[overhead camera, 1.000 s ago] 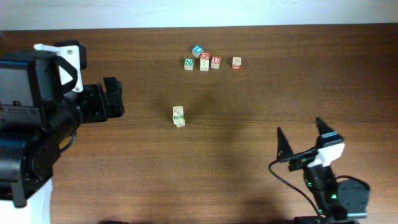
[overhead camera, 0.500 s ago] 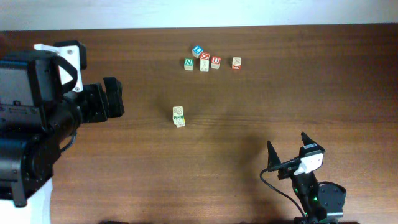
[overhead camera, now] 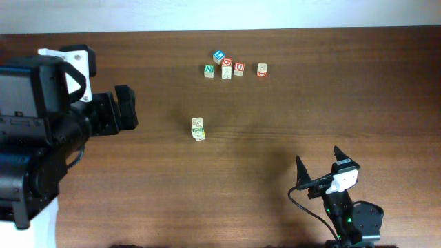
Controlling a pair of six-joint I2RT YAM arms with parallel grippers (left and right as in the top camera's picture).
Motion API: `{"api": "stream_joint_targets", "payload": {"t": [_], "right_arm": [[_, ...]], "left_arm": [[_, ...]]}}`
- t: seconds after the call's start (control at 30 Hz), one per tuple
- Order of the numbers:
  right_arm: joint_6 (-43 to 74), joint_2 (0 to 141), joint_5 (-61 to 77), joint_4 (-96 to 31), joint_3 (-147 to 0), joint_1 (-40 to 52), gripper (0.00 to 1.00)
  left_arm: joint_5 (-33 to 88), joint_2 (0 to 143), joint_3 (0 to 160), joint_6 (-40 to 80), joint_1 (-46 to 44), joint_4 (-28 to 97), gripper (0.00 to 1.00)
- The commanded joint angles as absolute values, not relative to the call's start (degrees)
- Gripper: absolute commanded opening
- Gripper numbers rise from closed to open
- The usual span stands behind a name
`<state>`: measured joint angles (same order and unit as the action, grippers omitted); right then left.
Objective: Rotate 4 blocks
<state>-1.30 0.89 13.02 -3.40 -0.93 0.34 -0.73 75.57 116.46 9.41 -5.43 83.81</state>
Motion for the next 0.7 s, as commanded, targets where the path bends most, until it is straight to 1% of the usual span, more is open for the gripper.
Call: {"api": "stream_joint_targets", "payload": {"t": [0.0, 0.17, 0.23, 0.33, 0.53, 0.67], "right_arm": [[-1.3, 0.2, 12.9, -3.4, -0.3, 0.0, 0.98], [-1.3, 0.2, 12.9, -3.4, -0.3, 0.0, 0.98], [-1.3, 0.2, 12.9, -3.4, -0.3, 0.0, 0.98], [-1.3, 0.2, 12.9, -3.4, -0.3, 0.0, 0.98], [-1.3, 0.2, 12.9, -3.4, -0.3, 0.0, 0.98], [-1.3, 0.2, 12.9, -3.4, -0.3, 0.0, 0.98]], "left_arm": [[-1.3, 75.2, 116.7, 8.9, -5.5, 83.8, 0.99], [-4.6, 73.8, 115.3, 8.8, -5.5, 83.6, 0.99], [-6.7, 70.0, 110.0, 8.8, -5.5, 79.5, 0.99], [-8.9, 60.4, 95.5, 8.4, -5.4, 66.5, 0.99], [-8.4, 36.6, 58.1, 7.7, -3.3, 34.5, 0.99], [-7.5, 23.5, 37.3, 4.1, -1.8, 16.8, 0.99]]}}
